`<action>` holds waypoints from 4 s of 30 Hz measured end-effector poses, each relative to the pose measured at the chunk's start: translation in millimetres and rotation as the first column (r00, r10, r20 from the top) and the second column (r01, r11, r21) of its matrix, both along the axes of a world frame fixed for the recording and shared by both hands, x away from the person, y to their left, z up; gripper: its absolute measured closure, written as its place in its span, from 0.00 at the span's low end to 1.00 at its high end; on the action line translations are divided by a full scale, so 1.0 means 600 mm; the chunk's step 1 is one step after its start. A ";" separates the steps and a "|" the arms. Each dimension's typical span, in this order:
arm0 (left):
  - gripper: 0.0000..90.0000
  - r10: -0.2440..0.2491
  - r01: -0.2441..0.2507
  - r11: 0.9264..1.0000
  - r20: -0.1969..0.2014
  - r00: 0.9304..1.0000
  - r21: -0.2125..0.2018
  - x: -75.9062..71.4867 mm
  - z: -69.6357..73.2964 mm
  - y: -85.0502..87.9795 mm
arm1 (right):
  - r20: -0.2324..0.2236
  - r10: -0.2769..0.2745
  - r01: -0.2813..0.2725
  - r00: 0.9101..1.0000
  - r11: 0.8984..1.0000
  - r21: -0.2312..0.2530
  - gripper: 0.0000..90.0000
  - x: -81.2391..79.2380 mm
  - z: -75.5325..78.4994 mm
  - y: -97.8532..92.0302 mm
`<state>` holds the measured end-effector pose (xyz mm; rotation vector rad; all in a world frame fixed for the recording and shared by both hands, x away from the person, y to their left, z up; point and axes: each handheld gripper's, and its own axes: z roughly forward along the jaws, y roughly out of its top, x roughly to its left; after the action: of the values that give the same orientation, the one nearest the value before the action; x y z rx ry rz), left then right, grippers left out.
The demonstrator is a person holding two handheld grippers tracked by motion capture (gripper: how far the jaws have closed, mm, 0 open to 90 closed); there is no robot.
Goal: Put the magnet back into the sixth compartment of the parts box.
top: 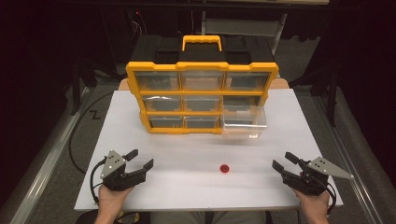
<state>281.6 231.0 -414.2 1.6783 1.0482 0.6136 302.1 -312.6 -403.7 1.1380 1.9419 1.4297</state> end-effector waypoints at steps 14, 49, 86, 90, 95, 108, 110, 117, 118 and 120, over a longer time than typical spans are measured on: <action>0.33 0.002 -0.002 1.000 0.001 1.000 -0.002 0.000 0.000 0.000 | 0.008 0.023 -0.023 1.000 1.000 -0.001 0.41 0.006 0.006 0.015; 0.33 0.003 -0.003 1.000 0.011 1.000 -0.008 -0.001 0.001 0.001 | -0.010 0.126 -0.127 0.992 0.991 -0.049 0.41 0.029 0.006 0.082; 0.32 0.004 -0.004 1.000 0.018 1.000 -0.010 -0.002 0.002 0.002 | -0.007 0.220 -0.220 0.975 0.973 -0.068 0.41 0.052 0.008 0.164; 0.32 0.005 -0.005 1.000 0.018 1.000 -0.010 -0.003 0.002 0.002 | -0.008 0.228 -0.228 0.974 0.971 -0.072 0.42 0.055 0.007 0.174; 0.32 0.005 -0.005 1.000 0.018 1.000 -0.011 -0.002 0.002 0.002 | -0.014 0.237 -0.238 0.971 0.969 -0.074 0.42 0.059 0.007 0.185; 0.32 0.004 -0.004 1.000 0.018 1.000 -0.011 -0.002 0.002 0.002 | -0.058 0.254 -0.259 0.965 0.960 -0.109 0.42 0.064 0.013 0.202; 0.32 0.004 -0.004 1.000 0.018 1.000 -0.012 -0.002 0.002 0.003 | -0.072 0.257 -0.264 0.964 0.957 -0.116 0.42 0.065 0.015 0.204; 0.32 0.006 -0.006 1.000 0.017 1.000 -0.014 -0.002 0.001 0.002 | -0.123 0.263 -0.281 0.957 0.947 -0.154 0.44 0.068 0.020 0.207; 0.32 0.004 -0.004 1.000 0.016 1.000 -0.011 -0.002 0.002 0.002 | -0.134 0.260 -0.279 0.956 0.948 -0.155 0.44 0.069 0.021 0.207; 0.31 0.005 -0.004 1.000 0.015 1.000 -0.011 -0.002 0.002 0.002 | -0.154 0.255 -0.279 0.955 0.947 -0.158 0.44 0.071 0.023 0.207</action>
<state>280.5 232.4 -413.3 1.6595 1.0429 0.6215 344.7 -188.2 -389.7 0.9350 2.3402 1.3039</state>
